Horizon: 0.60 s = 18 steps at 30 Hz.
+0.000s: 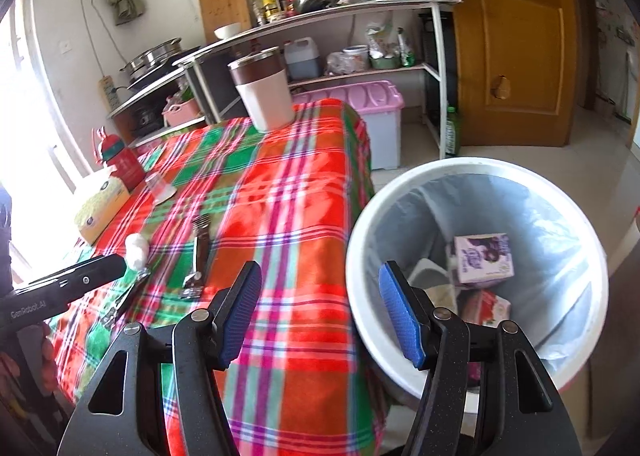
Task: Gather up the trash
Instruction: 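Move both tools back over the table toward the remaining trash, then grasp the clear plastic bag with the left tool while the right tool grasps the brown wrapper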
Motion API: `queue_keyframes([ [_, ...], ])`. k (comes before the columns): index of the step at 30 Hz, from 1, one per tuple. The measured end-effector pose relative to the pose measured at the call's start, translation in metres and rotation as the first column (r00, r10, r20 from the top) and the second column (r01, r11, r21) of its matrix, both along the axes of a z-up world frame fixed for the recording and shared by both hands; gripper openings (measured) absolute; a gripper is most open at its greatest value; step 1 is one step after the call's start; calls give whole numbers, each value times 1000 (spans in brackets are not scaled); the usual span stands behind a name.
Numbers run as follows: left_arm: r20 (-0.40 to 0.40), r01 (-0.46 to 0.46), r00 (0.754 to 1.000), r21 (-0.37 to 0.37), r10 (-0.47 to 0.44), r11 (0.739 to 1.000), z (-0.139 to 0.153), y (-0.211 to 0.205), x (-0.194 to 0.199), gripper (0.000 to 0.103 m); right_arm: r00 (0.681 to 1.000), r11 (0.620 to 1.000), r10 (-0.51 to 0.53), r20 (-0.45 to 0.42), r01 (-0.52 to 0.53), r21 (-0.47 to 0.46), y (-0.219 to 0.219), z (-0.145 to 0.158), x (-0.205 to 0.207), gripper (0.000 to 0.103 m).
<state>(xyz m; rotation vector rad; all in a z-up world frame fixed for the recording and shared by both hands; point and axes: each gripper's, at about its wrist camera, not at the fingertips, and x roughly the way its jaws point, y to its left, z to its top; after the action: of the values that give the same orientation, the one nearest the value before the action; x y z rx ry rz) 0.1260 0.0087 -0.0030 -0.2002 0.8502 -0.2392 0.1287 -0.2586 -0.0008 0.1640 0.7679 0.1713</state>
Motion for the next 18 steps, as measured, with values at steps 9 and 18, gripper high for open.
queue_keyframes([
  [9,-25,-79,997,-25,78,997,-7,38,6,73,997,997,75,-20,-75,-3,43,-3,19,62],
  [18,-59,-111,993,-68,107,992,-13,55,24,73,982,983,172,-78,-176,-46,86,-18,41,62],
])
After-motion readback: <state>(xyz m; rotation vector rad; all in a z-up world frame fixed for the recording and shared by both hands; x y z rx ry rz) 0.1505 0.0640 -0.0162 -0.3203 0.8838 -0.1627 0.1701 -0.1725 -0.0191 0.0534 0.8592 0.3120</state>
